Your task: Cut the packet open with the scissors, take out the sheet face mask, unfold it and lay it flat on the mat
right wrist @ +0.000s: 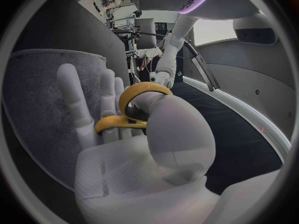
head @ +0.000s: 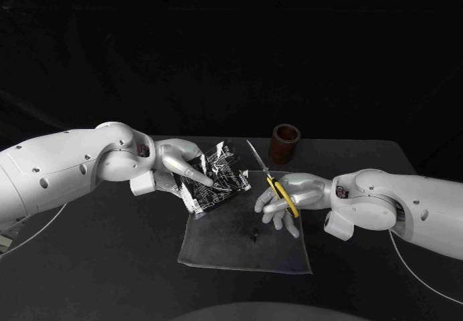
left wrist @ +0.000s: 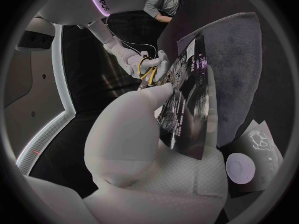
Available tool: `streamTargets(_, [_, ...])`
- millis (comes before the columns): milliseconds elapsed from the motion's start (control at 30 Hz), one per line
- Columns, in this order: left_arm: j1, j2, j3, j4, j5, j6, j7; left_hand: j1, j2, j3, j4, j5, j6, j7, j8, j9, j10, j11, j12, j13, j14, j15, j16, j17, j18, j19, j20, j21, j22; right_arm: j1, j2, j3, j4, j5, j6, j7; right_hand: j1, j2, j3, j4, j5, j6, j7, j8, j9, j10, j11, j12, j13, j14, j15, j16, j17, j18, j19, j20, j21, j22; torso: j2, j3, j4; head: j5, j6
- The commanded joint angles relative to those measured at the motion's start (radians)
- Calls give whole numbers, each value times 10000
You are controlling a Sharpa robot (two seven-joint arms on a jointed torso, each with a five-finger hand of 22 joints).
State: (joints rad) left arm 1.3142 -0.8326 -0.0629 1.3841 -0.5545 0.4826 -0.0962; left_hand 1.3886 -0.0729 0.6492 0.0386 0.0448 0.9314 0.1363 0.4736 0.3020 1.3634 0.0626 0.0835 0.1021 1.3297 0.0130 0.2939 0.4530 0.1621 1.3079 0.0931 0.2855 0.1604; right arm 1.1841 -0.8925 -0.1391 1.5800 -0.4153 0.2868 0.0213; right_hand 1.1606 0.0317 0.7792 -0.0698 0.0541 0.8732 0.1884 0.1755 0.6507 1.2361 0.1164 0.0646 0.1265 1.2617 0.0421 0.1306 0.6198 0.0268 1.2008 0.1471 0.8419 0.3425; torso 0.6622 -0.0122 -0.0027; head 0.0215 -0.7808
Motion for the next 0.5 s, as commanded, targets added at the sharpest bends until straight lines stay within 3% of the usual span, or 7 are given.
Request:
streamTargets(33, [5,3,5,-3,25,-62,46,-15,83,20,-17,35,53,12,32,1497,72,28,55,15,5,-80,69,17,152,-11,-46,34,12,-15,-11,-3,5,174,361,82,-358,556,2062,-910,-41,73,25,-23,-1,-29,-10,42,-45,-105,12,-83,-65,1576,-264,-154,-64,-42,-4,-2,1,-12,17])
streamTargets(300, [5,-43,4,-19,47,-111,61,-19,85,23,-12,35,53,12,31,1502,74,28,55,17,6,-80,71,23,151,-13,-46,36,14,-144,-156,-60,132,450,556,122,-521,764,2065,-1041,-56,33,-57,43,86,-50,-117,116,-212,1035,-196,301,-53,1590,255,-324,-129,-182,-6,-5,-14,-10,69])
streamTargets(400, [5,-63,4,-33,88,-123,71,-19,85,23,-12,35,53,12,31,1502,74,28,55,17,6,-80,71,23,151,-13,-46,36,14,-229,-209,-89,246,776,790,190,-554,614,1686,-1160,-57,156,-100,187,206,290,-201,297,-162,1247,-267,365,-52,1587,462,-389,-145,-225,-6,3,-10,-17,73])
streamTargets(500, [5,-82,4,-44,110,-146,81,-22,84,26,-8,35,52,11,29,1508,76,27,55,18,5,-80,72,30,151,-15,-46,38,16,-319,-233,-137,383,1384,1143,385,-554,-78,355,-1384,-29,277,-219,450,477,589,-321,425,-73,1339,-360,391,-36,1578,614,-503,-257,-317,-11,0,-2,-29,90])
